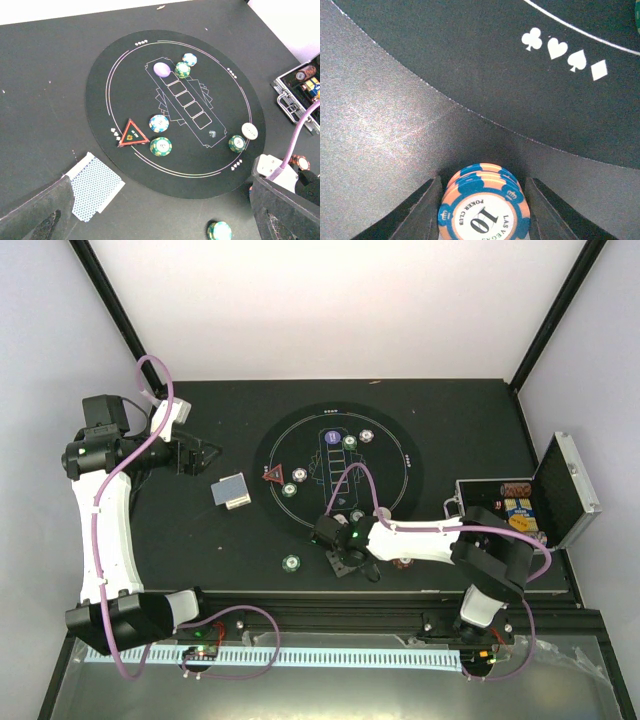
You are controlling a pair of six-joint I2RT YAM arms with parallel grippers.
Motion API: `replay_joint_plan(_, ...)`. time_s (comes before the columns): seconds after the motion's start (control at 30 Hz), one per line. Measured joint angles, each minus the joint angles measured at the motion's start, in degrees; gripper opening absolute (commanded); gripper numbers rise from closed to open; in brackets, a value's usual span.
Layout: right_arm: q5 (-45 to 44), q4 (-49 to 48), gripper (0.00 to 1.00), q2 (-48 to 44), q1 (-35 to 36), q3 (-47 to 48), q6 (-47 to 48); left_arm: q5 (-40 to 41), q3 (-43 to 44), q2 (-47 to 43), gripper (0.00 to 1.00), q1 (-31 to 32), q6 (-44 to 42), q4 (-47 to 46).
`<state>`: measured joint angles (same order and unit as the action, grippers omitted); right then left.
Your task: Distribute texas hold em gaming equipment
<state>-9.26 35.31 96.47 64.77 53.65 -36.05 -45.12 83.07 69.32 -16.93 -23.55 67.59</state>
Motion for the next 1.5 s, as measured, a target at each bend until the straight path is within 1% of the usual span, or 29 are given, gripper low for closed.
replay_joint_plan(0.2,-0.11,-0.31,0.31,0.0,0.0,0.0,0.0,0.0,0.0,0.0,0.99,0.0,-0.02,0.04)
replay_joint_plan(0.3,-0.13,-0.31,0.21,-0.07,0.0,0.0,-0.02,0.0,0.0,0.0,0.99,0.0,-0.02,0.04)
replay_joint_plan(0.4,-0.17,-0.13,0.16,-0.31,-0.11,0.0,0.02,0.0,0.04,0.0,0.99,0.0,-0.02,0.07)
replay_joint_plan(0.6,-0.74,1.84,0.15,-2.36,-1.11,0.7,0.42,0.02,0.04,0.0,0.99,0.0,0.0,0.07)
replay_joint_plan(0.7,-0.92,3.5,0.15,-4.98,-2.93,2.38,1.38,0.0,0.07,0.0,0.99,0.0,0.0,0.07)
replay_joint_plan(0.83,-1.36,4.79,0.15,-7.69,-8.02,5.64,3.54,0.0,0.07,0.0,0.99,0.0,0.13,0.09)
replay_joint_plan(0.97,-1.84,4.94,0.15,-7.63,-14.82,8.04,6.51,0.0,0.15,0.0,0.99,0.0,0.22,0.09)
replay_joint_plan(1.07,-2.19,4.9,0.15,-5.46,-19.63,9.81,8.9,0.0,0.28,0.0,0.99,0.0,0.24,0.09)
replay_joint_plan(1.23,-2.14,4.07,0.15,1.42,-25.46,13.64,12.22,0.0,0.66,0.02,0.99,0.0,0.22,0.13)
replay_joint_plan(1.33,-2.05,3.3,0.15,5.81,-27.41,15.91,13.6,0.0,1.36,0.02,0.99,0.0,0.24,0.15)
replay_joint_plan(1.5,-1.29,2.34,0.15,10.14,-28.52,17.14,14.88,-0.02,2.19,0.04,0.99,0.0,0.22,0.24)
